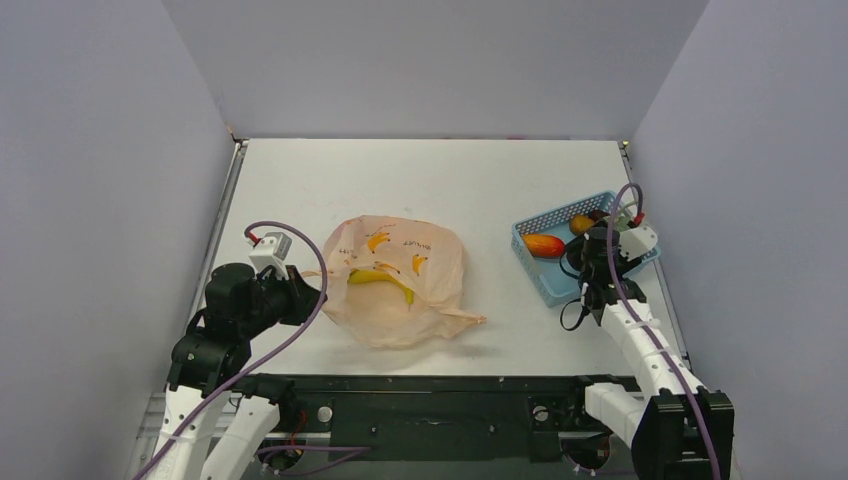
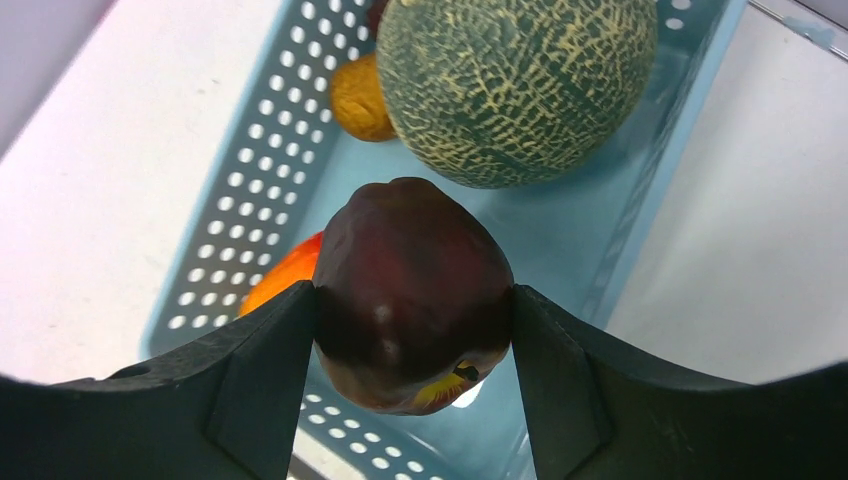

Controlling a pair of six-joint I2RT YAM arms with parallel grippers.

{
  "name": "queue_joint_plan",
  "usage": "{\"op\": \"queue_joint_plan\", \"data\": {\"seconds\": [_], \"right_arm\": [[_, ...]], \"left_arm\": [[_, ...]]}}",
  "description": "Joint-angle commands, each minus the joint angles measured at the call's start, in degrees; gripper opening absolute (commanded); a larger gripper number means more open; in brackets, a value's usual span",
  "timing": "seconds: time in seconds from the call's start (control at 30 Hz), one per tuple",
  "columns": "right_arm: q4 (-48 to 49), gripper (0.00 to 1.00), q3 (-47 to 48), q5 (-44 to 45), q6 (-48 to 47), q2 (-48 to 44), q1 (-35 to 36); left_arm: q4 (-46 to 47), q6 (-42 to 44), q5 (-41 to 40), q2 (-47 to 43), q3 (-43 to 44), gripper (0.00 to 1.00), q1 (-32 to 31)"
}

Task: Take the fake fruits out of the plastic bag
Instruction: Place the fake fruit in the bin.

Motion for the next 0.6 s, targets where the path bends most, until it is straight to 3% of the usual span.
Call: {"op": "queue_joint_plan", "data": {"seconds": [0.0,0.1,0.2,0.27,0.57], "right_arm": [[6.01,0.28,-0.82,1.18,-2.05,2.97,-1.03],[7.24,0.40,-0.50,0.02,-2.74,4.84,-1.10],[6.77,0.61,0.31,-1.27,-3.49,5.32,-1.18],[6.68,0.68,0.20,-1.81,-3.85,4.76,-1.13],[4.49,0.79,0.40,2.90,-5.35,-0.19,0.62]], "left_arm": [[3.02,0.65,1.73,-0.37,0.15,0.00,-0.26],[3.03,0.73,1.80,-0.34,0.12,0.00,-0.28],[3.15,0.82,2.04,-0.61,0.18,0.00,-0.26],[3.35,0.92,2.69,-0.87,0.15,0.00,-0.28],[4.19,1.26,3.54,-1.87,-0.15,0.00,-0.28]]}}
